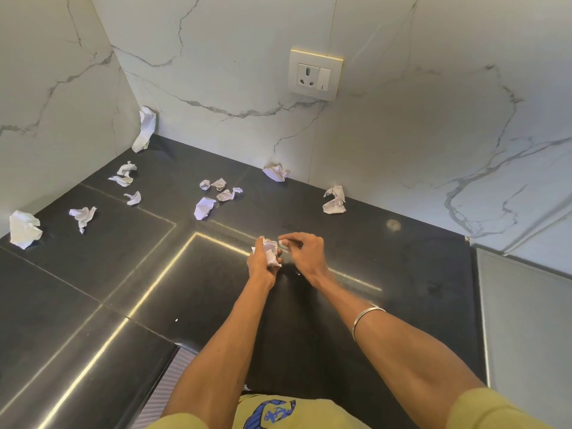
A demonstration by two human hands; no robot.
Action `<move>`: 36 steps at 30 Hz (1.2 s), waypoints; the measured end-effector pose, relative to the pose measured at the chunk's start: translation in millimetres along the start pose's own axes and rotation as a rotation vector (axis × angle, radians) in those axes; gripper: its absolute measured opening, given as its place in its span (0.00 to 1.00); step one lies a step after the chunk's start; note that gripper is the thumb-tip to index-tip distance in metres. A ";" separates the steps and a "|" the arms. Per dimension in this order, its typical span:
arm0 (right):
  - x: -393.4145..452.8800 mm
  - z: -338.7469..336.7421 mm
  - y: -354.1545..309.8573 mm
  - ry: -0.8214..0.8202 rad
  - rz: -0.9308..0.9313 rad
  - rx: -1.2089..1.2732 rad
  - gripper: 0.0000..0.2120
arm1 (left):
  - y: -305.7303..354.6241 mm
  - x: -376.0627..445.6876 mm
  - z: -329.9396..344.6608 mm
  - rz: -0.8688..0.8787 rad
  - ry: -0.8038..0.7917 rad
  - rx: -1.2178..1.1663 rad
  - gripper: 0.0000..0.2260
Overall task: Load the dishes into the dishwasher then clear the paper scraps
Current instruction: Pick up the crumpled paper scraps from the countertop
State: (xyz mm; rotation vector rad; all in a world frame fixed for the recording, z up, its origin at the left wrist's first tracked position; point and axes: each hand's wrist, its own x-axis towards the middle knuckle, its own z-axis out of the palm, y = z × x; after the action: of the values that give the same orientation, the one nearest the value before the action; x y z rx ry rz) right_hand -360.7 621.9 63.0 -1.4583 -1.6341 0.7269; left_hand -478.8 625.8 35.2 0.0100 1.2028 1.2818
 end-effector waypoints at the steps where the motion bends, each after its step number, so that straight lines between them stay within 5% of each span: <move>1: -2.2 1.4 -3.8 0.011 -0.028 0.007 0.08 | -0.8 0.6 0.2 -0.001 0.006 0.011 0.13; 7: -14.4 12.9 -11.7 -0.058 -0.065 -0.018 0.03 | -4.2 0.0 -1.1 0.028 0.063 0.047 0.15; 12: -20.0 11.2 -5.9 -0.075 -0.007 -0.243 0.04 | -7.7 13.0 -6.7 -0.055 -0.015 0.046 0.31; 17: -20.2 10.0 -6.4 -0.068 -0.015 -0.313 0.09 | -0.4 -5.0 10.9 0.000 0.089 0.083 0.12; 31: 20.6 -42.5 27.9 0.062 0.120 -0.191 0.09 | 0.1 21.4 72.1 -0.264 -0.028 -0.023 0.10; 36: 44.2 -68.0 55.4 -0.040 0.248 -0.315 0.21 | 5.1 28.5 88.5 -0.283 -0.074 0.002 0.11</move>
State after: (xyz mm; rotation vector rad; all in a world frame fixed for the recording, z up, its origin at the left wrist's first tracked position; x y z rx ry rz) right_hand -274.1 668.0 59.3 -1.9076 -1.6710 0.6571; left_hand -427.8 700.1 58.6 -0.1071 1.0985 1.0243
